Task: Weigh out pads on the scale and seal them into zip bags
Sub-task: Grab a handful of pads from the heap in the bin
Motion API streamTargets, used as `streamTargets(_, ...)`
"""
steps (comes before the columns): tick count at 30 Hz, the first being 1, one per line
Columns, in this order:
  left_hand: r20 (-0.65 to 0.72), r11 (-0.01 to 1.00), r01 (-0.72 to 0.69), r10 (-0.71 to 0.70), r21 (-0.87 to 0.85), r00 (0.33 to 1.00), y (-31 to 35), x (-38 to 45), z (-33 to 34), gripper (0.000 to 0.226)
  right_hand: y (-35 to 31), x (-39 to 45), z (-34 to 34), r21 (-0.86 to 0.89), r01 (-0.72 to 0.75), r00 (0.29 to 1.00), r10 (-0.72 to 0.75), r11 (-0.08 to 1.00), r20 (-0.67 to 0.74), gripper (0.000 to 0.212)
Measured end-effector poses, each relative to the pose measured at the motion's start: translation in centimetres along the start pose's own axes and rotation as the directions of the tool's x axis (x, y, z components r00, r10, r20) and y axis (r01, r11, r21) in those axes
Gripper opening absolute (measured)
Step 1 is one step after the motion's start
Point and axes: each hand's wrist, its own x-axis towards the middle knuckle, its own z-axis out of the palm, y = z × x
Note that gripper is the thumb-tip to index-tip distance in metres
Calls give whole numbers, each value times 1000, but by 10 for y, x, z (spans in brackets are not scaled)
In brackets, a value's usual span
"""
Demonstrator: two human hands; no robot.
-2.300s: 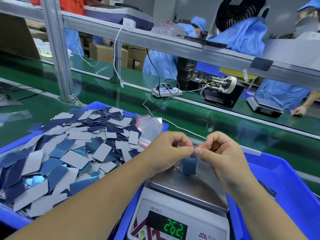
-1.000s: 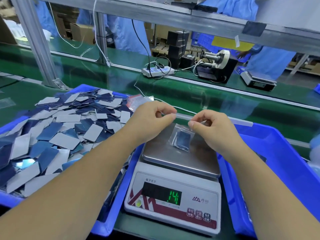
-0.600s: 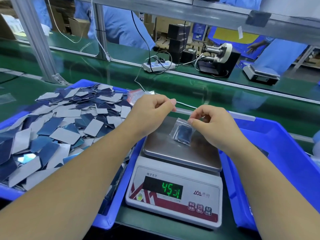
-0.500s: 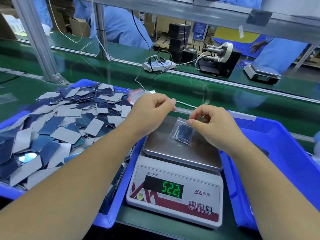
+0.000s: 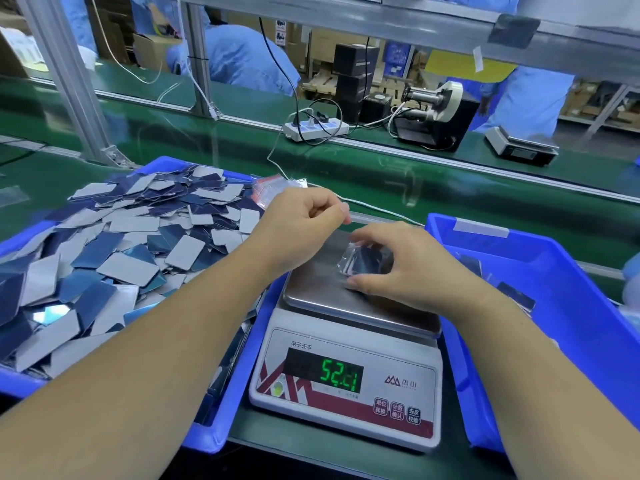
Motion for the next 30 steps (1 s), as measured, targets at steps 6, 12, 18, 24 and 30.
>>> streamTargets(6, -18, 1000, 10, -10, 22, 1000, -5, -1, -1, 23, -3, -3, -6, -40, 18, 995, -22, 999, -102, 37)
streamTargets(12, -63, 999, 32, -31, 7, 998, -11, 2, -1, 21, 23, -23, -46, 4, -239, 939, 232, 971, -256, 32)
streamTargets(18, -41, 999, -19, 20, 33, 999, -10, 1, 1, 19, 60, -77, -57, -183, -625, 777, 626, 759, -60, 26)
streamTargets(24, -36, 999, 17, -16, 31, 999, 4, 11, -3, 26, 51, -76, -53, -178, -644, 763, 642, 744, -73, 22)
streamTargets(30, 9, 1000, -5, 5, 0, 1000, 32, 24, -59, 26, -2, -30, -45, -187, -439, 899, 428, 879, -97, 16)
